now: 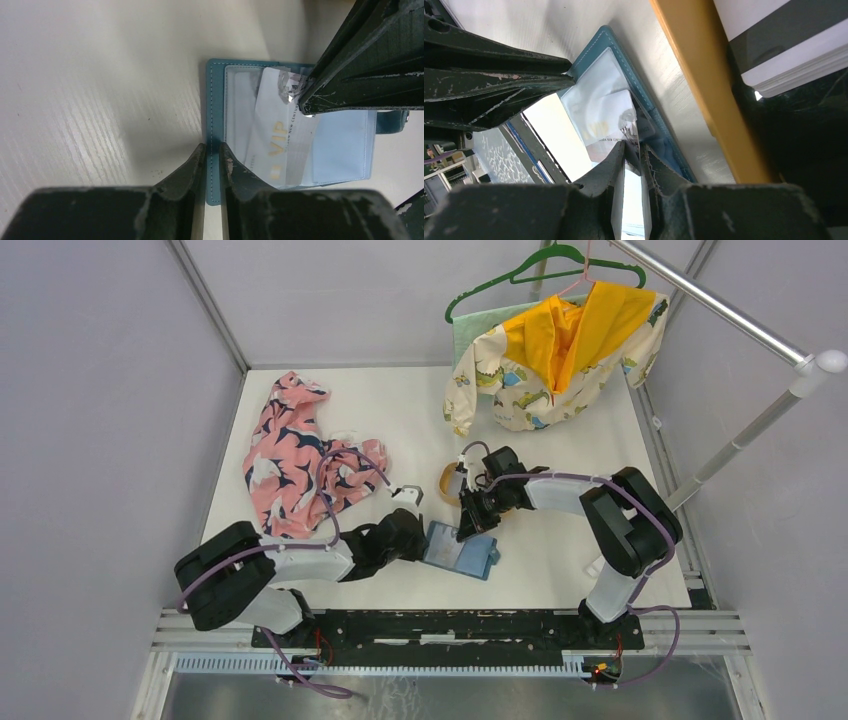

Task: Put the credit cards into the card holder
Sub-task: Insert the credit card into the card holder.

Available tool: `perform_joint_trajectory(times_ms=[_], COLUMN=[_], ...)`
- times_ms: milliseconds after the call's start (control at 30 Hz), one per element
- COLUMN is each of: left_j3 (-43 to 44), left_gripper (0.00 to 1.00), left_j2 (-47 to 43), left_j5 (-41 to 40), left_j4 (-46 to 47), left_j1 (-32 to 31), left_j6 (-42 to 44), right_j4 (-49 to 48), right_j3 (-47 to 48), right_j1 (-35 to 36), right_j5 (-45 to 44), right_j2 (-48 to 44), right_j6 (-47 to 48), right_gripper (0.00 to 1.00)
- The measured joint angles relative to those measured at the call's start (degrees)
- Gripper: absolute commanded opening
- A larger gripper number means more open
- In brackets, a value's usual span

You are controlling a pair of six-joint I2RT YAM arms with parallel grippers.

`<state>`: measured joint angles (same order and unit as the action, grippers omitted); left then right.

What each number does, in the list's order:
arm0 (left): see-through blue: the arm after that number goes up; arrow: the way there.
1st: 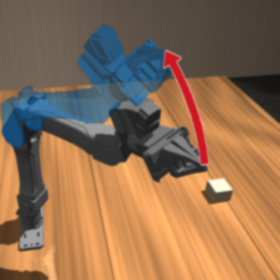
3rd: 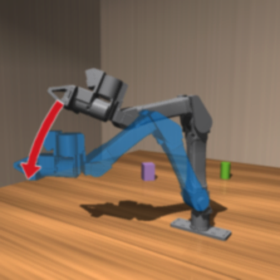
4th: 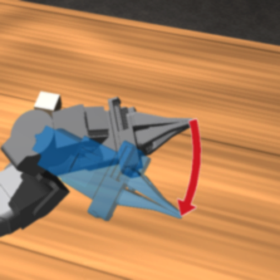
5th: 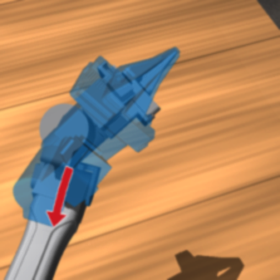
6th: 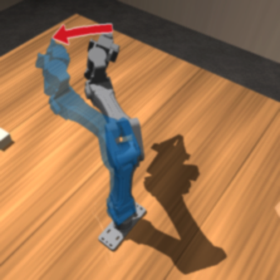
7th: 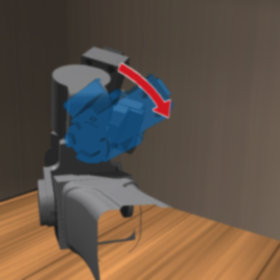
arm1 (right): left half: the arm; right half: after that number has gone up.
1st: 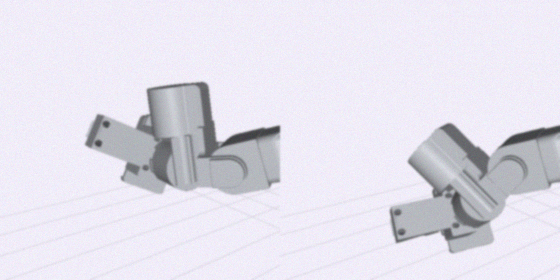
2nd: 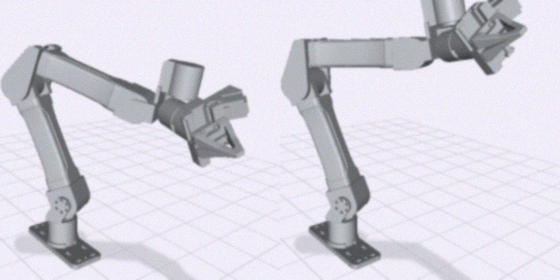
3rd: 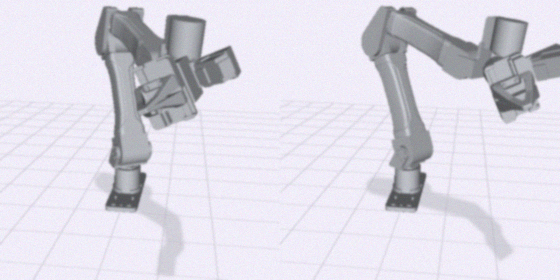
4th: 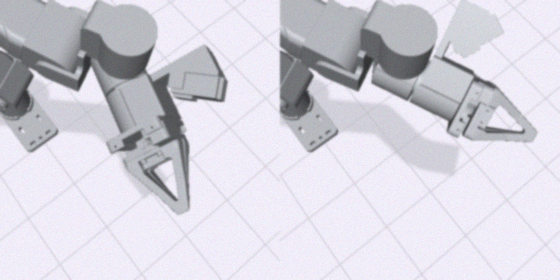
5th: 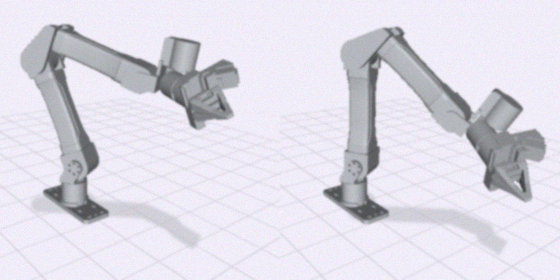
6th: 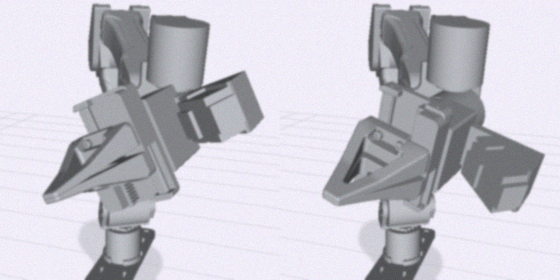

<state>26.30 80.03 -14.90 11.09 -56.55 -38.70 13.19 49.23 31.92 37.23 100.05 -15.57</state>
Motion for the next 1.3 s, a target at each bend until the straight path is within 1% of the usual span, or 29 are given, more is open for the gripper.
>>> perform_joint_trajectory(times_ms=[567,767,1033,1300], left_j3=[0.76,0.83,0.85,0.87], left_gripper=[0.2,0.2,0.2,0.19], left_j2=[1.73,1.73,1.73,1.73], left_j5=[0.48,1.01,1.55,1.57], left_j4=[1.86,1.88,1.88,1.88], left_j1=[0.35,0.35,0.57,0.57], left_j6=[2.54,3.69,4.26,4.31], right_j4=[5.88,7.21,11.85,13.25], right_j3=[4.22,5.25,9.55,10.6], right_j1=[0.02,0.2,0.2,-0.2], right_j5=[-1.51,-1.62,-1.2,-1.16], right_j2=[1.88,2.32,5.33,5.95], right_j6=[3.04,3.56,4.92,6.14], right_gripper=[0.25,0.28,0.28,0.3])
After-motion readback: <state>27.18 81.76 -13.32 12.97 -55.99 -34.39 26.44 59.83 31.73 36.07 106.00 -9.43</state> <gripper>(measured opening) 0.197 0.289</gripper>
